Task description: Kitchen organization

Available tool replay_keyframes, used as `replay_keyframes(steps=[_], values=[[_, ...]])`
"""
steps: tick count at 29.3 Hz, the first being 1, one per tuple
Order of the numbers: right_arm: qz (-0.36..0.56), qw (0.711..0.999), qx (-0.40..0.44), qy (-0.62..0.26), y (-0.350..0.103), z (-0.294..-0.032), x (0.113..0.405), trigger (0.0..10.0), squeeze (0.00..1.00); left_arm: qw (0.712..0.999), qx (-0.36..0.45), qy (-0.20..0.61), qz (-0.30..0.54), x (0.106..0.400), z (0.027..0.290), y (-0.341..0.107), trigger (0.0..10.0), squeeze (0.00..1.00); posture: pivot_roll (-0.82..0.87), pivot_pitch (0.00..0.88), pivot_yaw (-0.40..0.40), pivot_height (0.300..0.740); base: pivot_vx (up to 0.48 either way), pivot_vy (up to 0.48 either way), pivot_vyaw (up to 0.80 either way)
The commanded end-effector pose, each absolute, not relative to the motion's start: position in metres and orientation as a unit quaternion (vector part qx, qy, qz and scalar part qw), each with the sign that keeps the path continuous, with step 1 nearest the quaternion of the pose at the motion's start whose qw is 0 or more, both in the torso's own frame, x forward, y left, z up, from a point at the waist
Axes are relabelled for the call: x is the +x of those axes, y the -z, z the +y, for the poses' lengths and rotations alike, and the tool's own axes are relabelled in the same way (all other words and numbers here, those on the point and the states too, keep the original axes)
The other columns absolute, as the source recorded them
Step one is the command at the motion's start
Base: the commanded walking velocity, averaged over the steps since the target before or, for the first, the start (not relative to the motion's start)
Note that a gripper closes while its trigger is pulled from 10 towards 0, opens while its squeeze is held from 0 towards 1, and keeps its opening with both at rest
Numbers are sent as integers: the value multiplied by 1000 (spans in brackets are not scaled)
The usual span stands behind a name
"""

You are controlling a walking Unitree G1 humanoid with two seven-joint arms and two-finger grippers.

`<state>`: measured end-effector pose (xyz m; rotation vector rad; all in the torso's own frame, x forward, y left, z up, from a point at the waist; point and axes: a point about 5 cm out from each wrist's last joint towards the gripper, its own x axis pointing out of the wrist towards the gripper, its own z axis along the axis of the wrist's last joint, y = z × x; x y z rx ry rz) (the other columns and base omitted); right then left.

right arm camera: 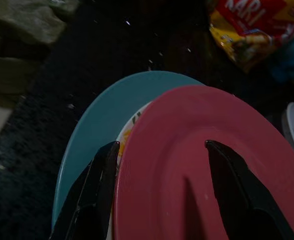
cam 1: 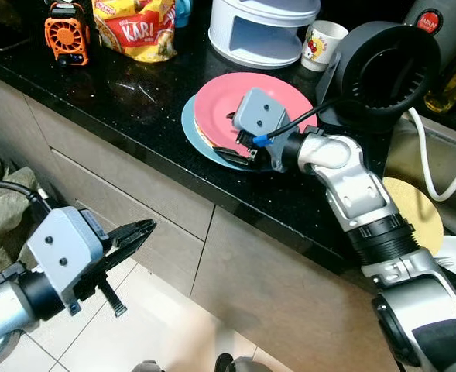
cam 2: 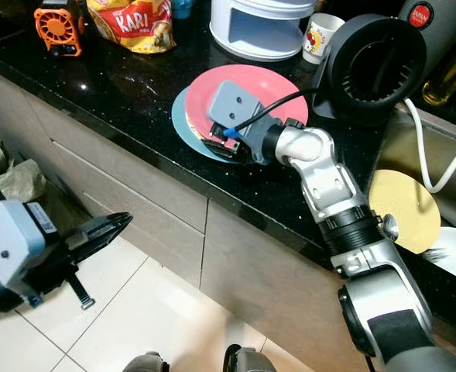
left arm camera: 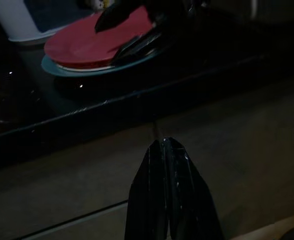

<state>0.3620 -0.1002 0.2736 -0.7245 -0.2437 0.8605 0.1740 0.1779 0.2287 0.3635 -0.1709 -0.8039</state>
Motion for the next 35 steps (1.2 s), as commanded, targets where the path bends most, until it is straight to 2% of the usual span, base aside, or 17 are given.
replay_keyframes(steps=[1, 10, 19, 20, 21, 22, 25, 27, 28, 29, 31, 32, 34, 35], values=[[-106, 846, -350, -388, -274, -111, 365, 10000, 0, 896, 176, 403, -66, 170, 176, -229, 10000, 0, 256, 147, -122, 740, 0, 0, 0], [-99, 857, -354, -362, -272, -120, 366, 10000, 0, 897, 169, 405, -49, 169, 178, -228, 10000, 0, 251, 151, -116, 740, 0, 0, 0], [-92, 866, -374, -320, -267, -124, 369, 10000, 0, 908, 188, 373, -37, 171, 188, -230, 10000, 0, 258, 156, -121, 740, 0, 0, 0], [-88, 863, -384, -315, -265, -125, 369, 9255, 0, 908, 188, 372, -37, 171, 188, -230, 10000, 0, 259, 156, -121, 740, 0, 0, 0], [-82, 859, -398, -311, -263, -127, 369, 6510, 0, 908, 188, 372, -37, 171, 188, -231, 10000, 0, 257, 157, -119, 740, 0, 0, 0], [-82, 859, -398, -311, -263, -127, 369, 6510, 0, 908, 188, 372, -37, 171, 188, -231, 10000, 0, 257, 157, -119, 740, 0, 0, 0], [-69, 847, -432, -303, -259, -134, 367, 3725, 0, 908, 188, 372, -36, 171, 188, -232, 10000, 0, 255, 158, -120, 740, 0, 0, 0], [-67, 844, -440, -301, -259, -135, 367, 3725, 0, 908, 188, 372, -36, 171, 188, -232, 10000, 0, 255, 158, -120, 740, 0, 0, 0], [-56, 829, -468, -300, -256, -139, 365, 2745, 0, 908, 188, 372, -36, 171, 188, -232, 10000, 0, 251, 157, -118, 740, 0, 0, 0], [-51, 824, -477, -302, -254, -140, 364, 3451, 0, 908, 188, 373, -36, 171, 188, -232, 10000, 0, 249, 157, -118, 740, 0, 0, 0], [-48, 821, -481, -304, -254, -141, 363, 3451, 0, 908, 187, 373, -37, 171, 188, -232, 10000, 0, 249, 157, -118, 740, 0, 0, 0], [-45, 816, -487, -306, -253, -142, 362, 5098, 0, 908, 187, 374, -37, 171, 187, -232, 10000, 0, 249, 157, -118, 740, 0, 0, 0], [-43, 812, -497, -303, -254, -144, 362, 5059, 0, 907, 187, 375, -37, 172, 187, -232, 10000, 0, 249, 157, -118, 740, 0, 0, 0], [-43, 810, -502, -300, -255, -145, 362, 3686, 0, 907, 187, 376, -38, 172, 186, -232, 10000, 0, 247, 156, -120, 740, 0, 0, 0]])
